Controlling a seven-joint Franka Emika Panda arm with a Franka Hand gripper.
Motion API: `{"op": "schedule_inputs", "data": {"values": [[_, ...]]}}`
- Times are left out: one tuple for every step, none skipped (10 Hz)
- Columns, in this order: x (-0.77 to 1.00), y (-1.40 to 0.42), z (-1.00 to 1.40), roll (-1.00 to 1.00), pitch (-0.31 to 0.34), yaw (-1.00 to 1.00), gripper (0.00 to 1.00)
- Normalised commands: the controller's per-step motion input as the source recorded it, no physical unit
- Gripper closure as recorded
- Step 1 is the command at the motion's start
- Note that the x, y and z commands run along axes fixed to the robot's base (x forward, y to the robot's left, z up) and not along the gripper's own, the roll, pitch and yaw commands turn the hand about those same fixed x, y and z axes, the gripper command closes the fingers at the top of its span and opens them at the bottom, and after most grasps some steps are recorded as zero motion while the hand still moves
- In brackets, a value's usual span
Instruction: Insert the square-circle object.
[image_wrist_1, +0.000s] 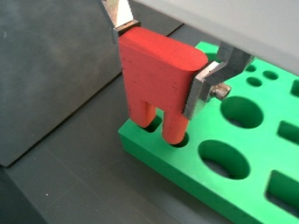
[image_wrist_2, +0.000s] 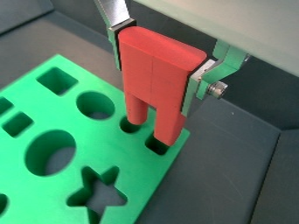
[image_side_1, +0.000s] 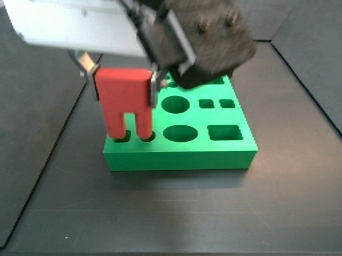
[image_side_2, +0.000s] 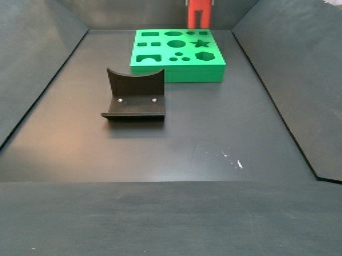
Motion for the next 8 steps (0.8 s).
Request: {"op": "schedule_inputs", "data": {"values": [[-0.08, 0.01, -0.97, -0.05, 0.000, 0.00, 1.00], [0.00, 0.04, -0.74, -0.07, 0.000, 0.11, 1.00], [0.27, 0.05, -0.65, -0.11, 0.000, 0.10, 1.00], [0.26, 0.15, -0.64, -0.01, 0.000, 0.04, 1.00], [0.26, 0.14, -0.73, 0.00, 0.000, 0.05, 1.00], [0.11, 0.03, -0.89, 0.00, -0.030, 0.05, 1.00], [-0.16, 0.00, -1.00, -0.03, -0.093, 0.00, 1.00], [-0.22, -0.12, -0.86, -0.11, -0.081, 0.00, 1.00]]}}
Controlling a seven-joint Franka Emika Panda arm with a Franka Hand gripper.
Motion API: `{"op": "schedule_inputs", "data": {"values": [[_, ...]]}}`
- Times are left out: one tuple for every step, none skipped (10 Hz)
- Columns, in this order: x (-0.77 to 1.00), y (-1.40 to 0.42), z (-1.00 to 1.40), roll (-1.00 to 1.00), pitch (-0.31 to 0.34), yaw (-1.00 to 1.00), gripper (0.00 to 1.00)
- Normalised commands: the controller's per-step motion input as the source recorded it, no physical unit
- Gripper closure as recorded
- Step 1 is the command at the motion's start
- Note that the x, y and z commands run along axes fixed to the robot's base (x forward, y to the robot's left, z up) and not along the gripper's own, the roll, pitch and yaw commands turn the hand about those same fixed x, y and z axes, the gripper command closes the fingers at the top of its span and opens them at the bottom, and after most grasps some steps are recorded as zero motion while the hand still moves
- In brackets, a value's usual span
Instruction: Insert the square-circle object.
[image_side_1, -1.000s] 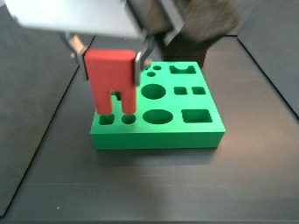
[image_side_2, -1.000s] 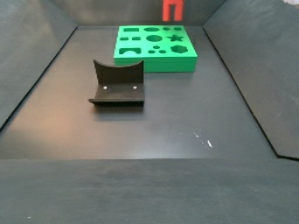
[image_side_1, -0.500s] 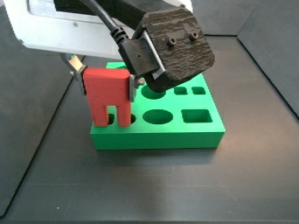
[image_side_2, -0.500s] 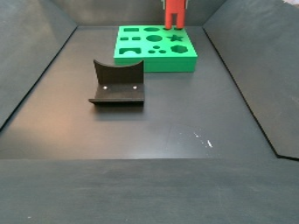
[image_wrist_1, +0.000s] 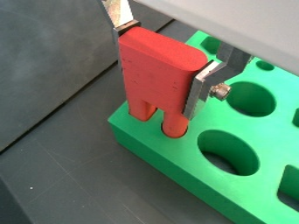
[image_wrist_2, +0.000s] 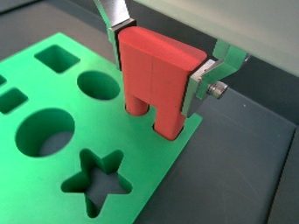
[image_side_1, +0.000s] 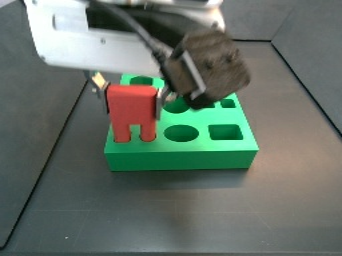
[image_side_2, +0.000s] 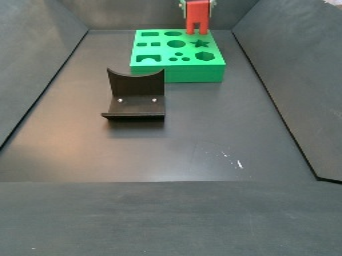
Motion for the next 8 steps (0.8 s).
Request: {"op": "schedule_inputs", "data": {"values": [[-0.32, -0.14, -0.87, -0.08, -0.146, -0.23, 1.00], [-0.27, -0.14, -0.89, -0.07, -0.149, -0.23, 1.00], [-0.14, -0.23, -0.93, -0.04, -0.131, -0.20, 1.00], [0.00, -0.26, -0.76, 0.00, -0.044, -0.20, 1.00], [0.22, -0.23, -0.55, 0.00, 0.000, -0.12, 1.00], [0.31, 0.00, -0.19, -0.06, 0.000, -0.10, 1.00], [0.07, 0.00, 0.00, 0.00, 0.077, -0.02, 1.00], [-0.01, 0.00, 0.00, 0.00, -0.011, 0.00, 1.00]]}}
